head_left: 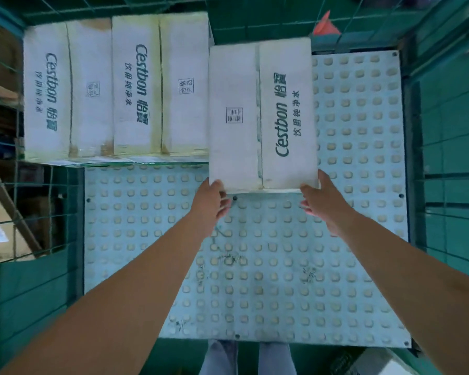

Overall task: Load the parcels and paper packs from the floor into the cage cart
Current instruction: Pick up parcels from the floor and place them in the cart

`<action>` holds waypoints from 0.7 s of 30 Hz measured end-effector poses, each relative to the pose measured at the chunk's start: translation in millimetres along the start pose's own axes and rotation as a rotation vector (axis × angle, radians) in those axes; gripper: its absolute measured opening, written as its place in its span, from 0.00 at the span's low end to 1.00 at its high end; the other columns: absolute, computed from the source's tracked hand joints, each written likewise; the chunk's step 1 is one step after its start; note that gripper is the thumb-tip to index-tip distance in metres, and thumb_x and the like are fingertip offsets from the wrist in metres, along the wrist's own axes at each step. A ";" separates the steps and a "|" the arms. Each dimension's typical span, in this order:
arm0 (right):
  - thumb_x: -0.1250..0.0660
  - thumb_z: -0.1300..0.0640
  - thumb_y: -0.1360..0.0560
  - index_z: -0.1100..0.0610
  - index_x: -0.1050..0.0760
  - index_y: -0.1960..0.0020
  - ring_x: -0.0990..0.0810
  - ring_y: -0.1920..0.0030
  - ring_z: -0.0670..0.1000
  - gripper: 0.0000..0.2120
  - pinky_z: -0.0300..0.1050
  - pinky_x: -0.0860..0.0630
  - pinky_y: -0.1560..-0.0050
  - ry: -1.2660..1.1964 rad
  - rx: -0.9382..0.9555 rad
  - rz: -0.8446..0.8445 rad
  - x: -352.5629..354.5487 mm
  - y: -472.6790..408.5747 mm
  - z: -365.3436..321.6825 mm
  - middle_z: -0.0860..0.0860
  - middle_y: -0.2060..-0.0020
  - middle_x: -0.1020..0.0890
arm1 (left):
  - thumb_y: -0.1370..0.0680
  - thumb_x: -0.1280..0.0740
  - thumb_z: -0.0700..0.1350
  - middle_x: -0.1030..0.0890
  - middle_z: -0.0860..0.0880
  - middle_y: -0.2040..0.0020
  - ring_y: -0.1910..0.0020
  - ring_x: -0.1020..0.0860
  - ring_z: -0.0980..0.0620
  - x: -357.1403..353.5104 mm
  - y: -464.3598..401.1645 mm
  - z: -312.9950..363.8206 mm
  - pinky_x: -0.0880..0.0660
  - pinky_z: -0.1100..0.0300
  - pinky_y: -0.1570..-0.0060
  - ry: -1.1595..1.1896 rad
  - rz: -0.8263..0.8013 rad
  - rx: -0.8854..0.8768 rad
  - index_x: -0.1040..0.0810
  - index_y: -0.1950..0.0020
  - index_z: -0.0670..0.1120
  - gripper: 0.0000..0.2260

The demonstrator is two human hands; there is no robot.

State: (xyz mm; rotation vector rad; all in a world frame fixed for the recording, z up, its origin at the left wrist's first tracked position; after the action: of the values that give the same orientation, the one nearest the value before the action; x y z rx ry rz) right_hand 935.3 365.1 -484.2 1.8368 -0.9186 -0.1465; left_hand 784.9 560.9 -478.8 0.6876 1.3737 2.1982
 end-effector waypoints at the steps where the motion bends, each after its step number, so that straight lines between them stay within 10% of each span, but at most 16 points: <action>1: 0.39 0.56 0.16 0.49 0.38 0.25 0.20 0.52 0.56 0.21 0.57 0.19 0.42 -0.029 0.001 0.017 -2.5 -7.2 -7.6 0.51 0.53 0.24 | 0.13 0.41 0.48 0.25 0.46 0.51 0.56 0.23 0.49 -4.9 -4.4 6.2 0.24 0.58 0.58 0.056 -0.012 0.012 0.26 0.42 0.46 0.07; 10: 0.35 0.46 0.17 0.46 0.56 0.16 0.21 0.43 0.51 0.39 0.49 0.19 0.39 -0.246 -0.068 -0.014 -12.8 -32.0 -60.3 0.51 0.26 0.32 | 0.14 0.38 0.52 0.20 0.45 0.36 0.38 0.20 0.46 -17.7 -17.3 52.7 0.21 0.48 0.37 0.431 -0.054 0.066 0.25 0.44 0.48 0.08; 14: 0.37 0.50 0.16 0.43 0.57 0.16 0.21 0.46 0.47 0.37 0.51 0.24 0.31 -0.315 -0.049 -0.049 -16.5 -20.3 -65.2 0.48 0.27 0.31 | 0.14 0.38 0.52 0.22 0.47 0.32 0.37 0.21 0.46 -14.3 -15.2 53.8 0.21 0.48 0.36 0.515 -0.102 0.044 0.30 0.26 0.48 0.17; 21: 0.36 0.51 0.16 0.45 0.51 0.16 0.22 0.36 0.51 0.35 0.50 0.21 0.35 -0.282 0.006 -0.094 -36.4 20.1 -54.3 0.47 0.29 0.28 | 0.15 0.36 0.52 0.19 0.50 0.36 0.39 0.19 0.48 8.6 7.8 33.0 0.20 0.50 0.38 0.472 -0.123 0.029 0.28 0.34 0.51 0.11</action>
State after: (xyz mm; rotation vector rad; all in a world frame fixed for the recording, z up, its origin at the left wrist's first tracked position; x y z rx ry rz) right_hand 925.8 425.3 -453.3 1.8961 -1.0257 -0.4705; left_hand 798.0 585.6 -457.7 0.0828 1.6204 2.3321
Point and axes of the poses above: each hand's wrist, its own y-axis away from the middle knuckle, its own x-axis out of the back of the hand, z = x × y, the point moved 2 cm from there along -y, towards the middle knuckle
